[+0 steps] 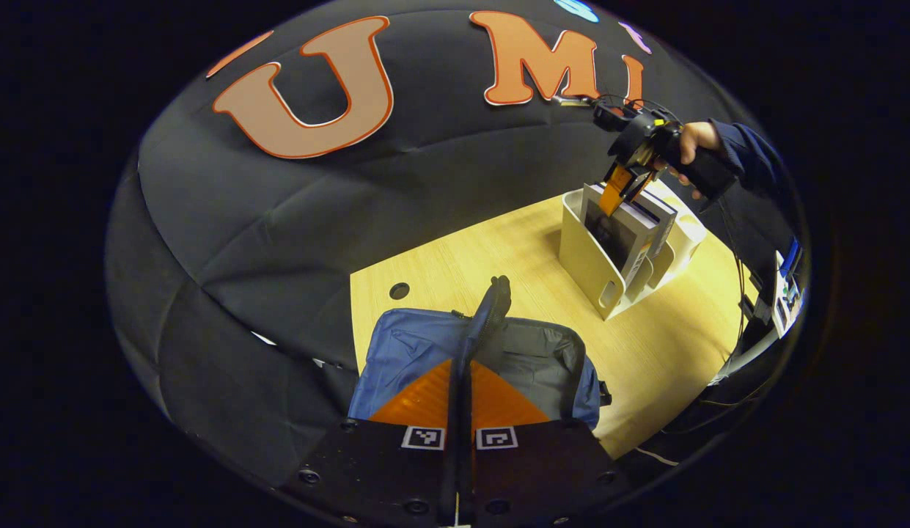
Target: Open the schoolbag, grab two books from the bookshelf and put them into the schoolbag.
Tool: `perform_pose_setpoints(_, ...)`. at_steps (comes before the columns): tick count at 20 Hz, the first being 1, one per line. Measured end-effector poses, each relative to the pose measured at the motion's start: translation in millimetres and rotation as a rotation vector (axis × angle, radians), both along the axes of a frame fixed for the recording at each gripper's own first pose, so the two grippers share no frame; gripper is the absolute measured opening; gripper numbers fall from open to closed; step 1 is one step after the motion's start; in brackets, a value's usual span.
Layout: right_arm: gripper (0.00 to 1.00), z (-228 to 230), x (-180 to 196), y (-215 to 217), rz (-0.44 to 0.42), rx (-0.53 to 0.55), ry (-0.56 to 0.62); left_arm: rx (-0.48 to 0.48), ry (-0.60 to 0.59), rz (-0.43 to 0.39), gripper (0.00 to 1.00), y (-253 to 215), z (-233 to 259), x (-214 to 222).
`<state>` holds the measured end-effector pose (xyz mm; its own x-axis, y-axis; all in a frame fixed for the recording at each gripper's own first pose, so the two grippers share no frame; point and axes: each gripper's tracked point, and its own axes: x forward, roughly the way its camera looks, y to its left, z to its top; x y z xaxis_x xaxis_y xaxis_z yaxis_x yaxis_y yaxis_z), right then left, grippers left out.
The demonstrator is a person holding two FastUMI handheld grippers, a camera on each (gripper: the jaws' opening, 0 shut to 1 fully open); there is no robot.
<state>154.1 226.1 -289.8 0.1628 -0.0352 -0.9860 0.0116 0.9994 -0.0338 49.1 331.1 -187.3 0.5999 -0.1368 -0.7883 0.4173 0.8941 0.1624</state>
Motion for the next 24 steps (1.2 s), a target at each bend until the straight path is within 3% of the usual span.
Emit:
perform_pose_setpoints(1,0.41,-3,0,-1,0.002,-0.014,0.016,-0.008,0.0,0.001,0.01,3,0,-1)
perform_pose_setpoints(7,0.29,16,-5,-9,-0.072,0.005,0.06,-0.05,0.008,-0.001,0.01,7,-8,-3)
perform_pose_setpoints(13,0.27,77,-4,-34,-0.11,0.069,0.011,-0.086,0.027,-0.02,0.01,0,-10,-5)
perform_pose_setpoints(24,0.26,207,-31,-19,-0.044,0.209,-0.176,-0.122,0.038,-0.022,0.02,-5,-13,-9)
